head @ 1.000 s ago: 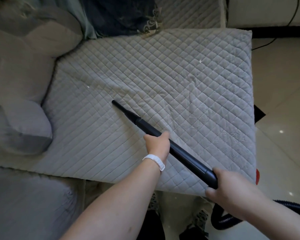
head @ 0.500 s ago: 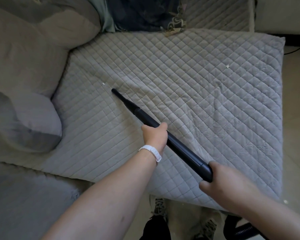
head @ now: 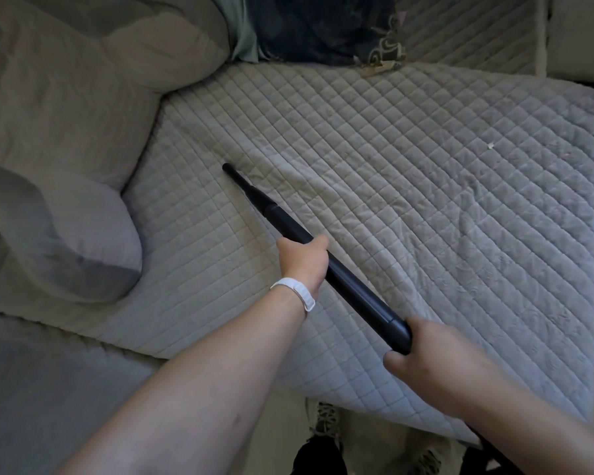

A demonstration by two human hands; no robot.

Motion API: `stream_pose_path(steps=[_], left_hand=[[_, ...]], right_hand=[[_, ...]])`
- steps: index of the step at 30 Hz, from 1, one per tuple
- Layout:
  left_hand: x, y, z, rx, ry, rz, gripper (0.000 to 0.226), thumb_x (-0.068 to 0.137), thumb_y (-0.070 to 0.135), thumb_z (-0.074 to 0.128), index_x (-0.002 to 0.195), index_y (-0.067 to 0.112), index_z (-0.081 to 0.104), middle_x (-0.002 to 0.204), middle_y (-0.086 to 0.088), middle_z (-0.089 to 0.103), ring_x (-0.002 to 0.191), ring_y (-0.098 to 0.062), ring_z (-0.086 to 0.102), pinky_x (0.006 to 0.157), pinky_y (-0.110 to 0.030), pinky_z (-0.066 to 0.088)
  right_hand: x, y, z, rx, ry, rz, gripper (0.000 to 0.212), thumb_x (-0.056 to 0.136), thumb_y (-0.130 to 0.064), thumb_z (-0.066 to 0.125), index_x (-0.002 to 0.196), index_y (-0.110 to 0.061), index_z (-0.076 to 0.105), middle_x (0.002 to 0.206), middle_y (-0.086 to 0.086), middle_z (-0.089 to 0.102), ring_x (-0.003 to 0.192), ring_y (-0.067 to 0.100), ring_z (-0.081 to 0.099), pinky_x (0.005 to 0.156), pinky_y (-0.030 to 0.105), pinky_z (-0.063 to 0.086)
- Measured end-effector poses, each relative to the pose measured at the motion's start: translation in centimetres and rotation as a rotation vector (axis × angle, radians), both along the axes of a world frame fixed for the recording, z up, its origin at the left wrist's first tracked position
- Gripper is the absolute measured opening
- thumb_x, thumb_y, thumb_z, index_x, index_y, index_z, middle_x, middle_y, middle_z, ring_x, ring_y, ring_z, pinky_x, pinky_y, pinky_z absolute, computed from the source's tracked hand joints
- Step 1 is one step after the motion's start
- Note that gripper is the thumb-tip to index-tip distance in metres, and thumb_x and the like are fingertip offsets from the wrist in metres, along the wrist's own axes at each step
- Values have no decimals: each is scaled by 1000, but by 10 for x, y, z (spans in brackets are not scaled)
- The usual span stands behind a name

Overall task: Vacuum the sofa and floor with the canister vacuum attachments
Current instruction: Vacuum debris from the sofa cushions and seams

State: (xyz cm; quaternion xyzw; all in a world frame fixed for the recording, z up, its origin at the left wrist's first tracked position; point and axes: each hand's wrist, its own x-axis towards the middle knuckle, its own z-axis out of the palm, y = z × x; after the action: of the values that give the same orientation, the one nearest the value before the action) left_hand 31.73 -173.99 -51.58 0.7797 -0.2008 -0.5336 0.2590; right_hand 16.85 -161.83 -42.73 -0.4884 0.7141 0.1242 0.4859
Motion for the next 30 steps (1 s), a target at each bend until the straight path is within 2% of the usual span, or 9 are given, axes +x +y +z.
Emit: stream_pose_path(steps=[7, 10, 14, 18, 22, 26, 30], left_hand=[[-14, -2, 2, -22, -15, -14, 50, 82, 18, 65, 128, 5, 49, 116, -14, 64, 94, -23, 63, 79, -35, 55], [-35, -1, 6, -36, -14, -46, 43, 84, 16, 64, 123, 6, 48, 111, -11, 63, 91, -21, 62, 76, -33, 53], [-79, 12, 8, -35, -9, -142, 43, 83, 18, 65, 121, 5, 50, 113, -12, 63, 94, -24, 63, 79, -35, 55], [-133, 36, 7, -30, 24, -215, 42, 87, 17, 64, 122, 6, 45, 117, -11, 59, 97, -24, 60, 87, -35, 51], [-180, 61, 7, -35, 36, -275, 43, 88, 17, 63, 123, 4, 42, 116, -11, 57, 90, -21, 57, 79, -31, 43], [-217, 83, 8, -27, 44, -338, 39, 88, 19, 63, 119, 6, 42, 108, -10, 57, 82, -17, 55, 77, -31, 43], [-251, 101, 10, -43, 34, -434, 36, 86, 17, 63, 115, 4, 45, 101, -10, 58, 76, -19, 56, 60, -27, 44]], right_hand=[[-14, 0, 5, 3, -10, -48, 15, 87, -41, 62, 93, -31, 52, 76, -3, 65, 61, 12, 61, 52, 27, 46], [-31, 6, 9, -4, -4, -110, 15, 84, -39, 63, 92, -30, 55, 76, -3, 65, 65, 14, 64, 57, 30, 50], [-62, 30, 15, -9, 41, -184, 17, 84, -39, 63, 94, -29, 53, 73, -3, 64, 63, 13, 63, 54, 29, 46], [-102, 60, 19, 12, 108, -236, 19, 84, -40, 61, 83, -30, 45, 73, -5, 60, 65, 12, 60, 50, 27, 40], [-139, 89, 20, 27, 156, -290, 22, 84, -41, 60, 79, -28, 43, 72, -5, 58, 60, 8, 56, 46, 26, 34], [-165, 119, 21, -1, 162, -360, 20, 82, -40, 61, 80, -27, 46, 71, -3, 58, 61, 11, 57, 48, 28, 37], [-187, 148, 20, -10, 120, -439, 15, 82, -37, 62, 84, -32, 48, 73, -3, 62, 62, 11, 61, 50, 27, 41]])
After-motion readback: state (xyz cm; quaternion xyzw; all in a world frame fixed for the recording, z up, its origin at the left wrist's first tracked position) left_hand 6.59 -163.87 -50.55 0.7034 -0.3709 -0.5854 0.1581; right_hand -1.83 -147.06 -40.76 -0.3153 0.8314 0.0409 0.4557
